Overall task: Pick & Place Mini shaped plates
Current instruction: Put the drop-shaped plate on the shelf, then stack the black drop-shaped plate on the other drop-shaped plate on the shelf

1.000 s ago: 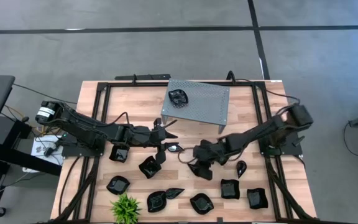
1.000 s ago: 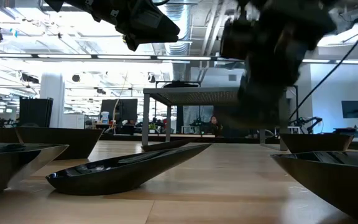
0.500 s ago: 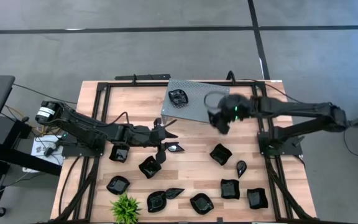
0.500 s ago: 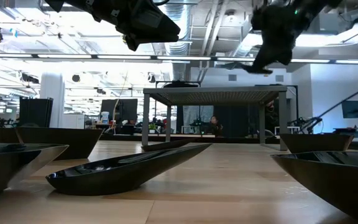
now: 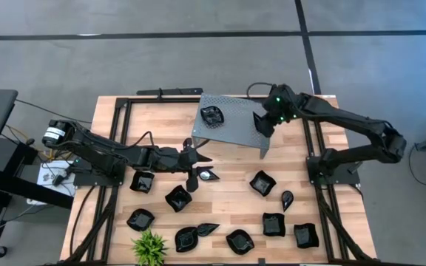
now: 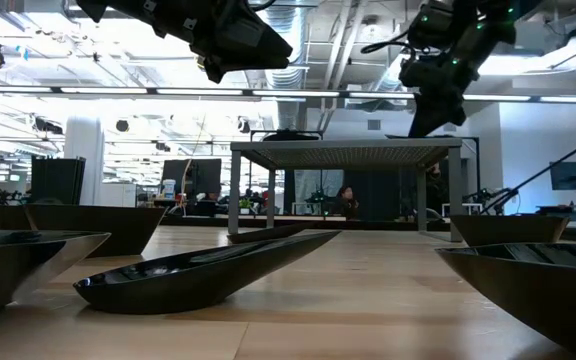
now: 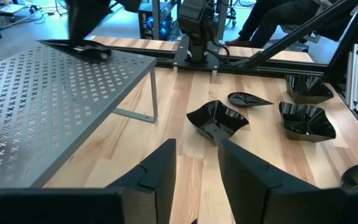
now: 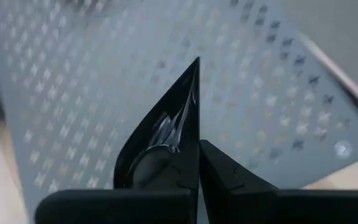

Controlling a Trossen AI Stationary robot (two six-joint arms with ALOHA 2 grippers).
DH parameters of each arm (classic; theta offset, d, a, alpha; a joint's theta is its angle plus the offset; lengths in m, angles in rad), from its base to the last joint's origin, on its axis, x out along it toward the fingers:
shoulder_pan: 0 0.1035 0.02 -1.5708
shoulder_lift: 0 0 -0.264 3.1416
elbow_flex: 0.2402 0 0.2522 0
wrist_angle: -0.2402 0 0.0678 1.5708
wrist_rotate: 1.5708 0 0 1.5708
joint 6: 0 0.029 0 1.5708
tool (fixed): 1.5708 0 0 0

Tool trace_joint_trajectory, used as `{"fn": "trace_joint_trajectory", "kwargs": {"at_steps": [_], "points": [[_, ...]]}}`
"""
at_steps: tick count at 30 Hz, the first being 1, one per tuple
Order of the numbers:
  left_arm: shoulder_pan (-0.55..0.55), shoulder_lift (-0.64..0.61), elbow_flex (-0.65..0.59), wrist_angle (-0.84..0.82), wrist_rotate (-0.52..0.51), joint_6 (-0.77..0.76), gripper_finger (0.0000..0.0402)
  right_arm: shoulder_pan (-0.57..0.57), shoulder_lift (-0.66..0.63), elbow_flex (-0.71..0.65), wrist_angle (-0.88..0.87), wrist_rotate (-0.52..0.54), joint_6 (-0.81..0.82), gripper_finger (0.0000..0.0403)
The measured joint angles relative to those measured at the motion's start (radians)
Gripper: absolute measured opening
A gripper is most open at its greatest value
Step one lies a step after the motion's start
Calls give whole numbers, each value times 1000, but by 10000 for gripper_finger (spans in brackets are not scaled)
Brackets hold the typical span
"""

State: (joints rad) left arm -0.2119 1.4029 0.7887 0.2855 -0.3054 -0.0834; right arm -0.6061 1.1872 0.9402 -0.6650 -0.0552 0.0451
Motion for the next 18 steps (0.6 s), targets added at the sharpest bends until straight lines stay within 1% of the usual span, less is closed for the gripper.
{"fn": "trace_joint_trajectory", "kwargs": {"at_steps": [9,15,18], "points": [[0,0,0,0,0,0,121,-24,30,11,-28,-2,-3,4],[0,0,0,0,0,0,121,-25,23,11,-28,0,-4,43],[0,0,0,0,0,0,121,-25,23,18,-30,1,-48,65]]}}
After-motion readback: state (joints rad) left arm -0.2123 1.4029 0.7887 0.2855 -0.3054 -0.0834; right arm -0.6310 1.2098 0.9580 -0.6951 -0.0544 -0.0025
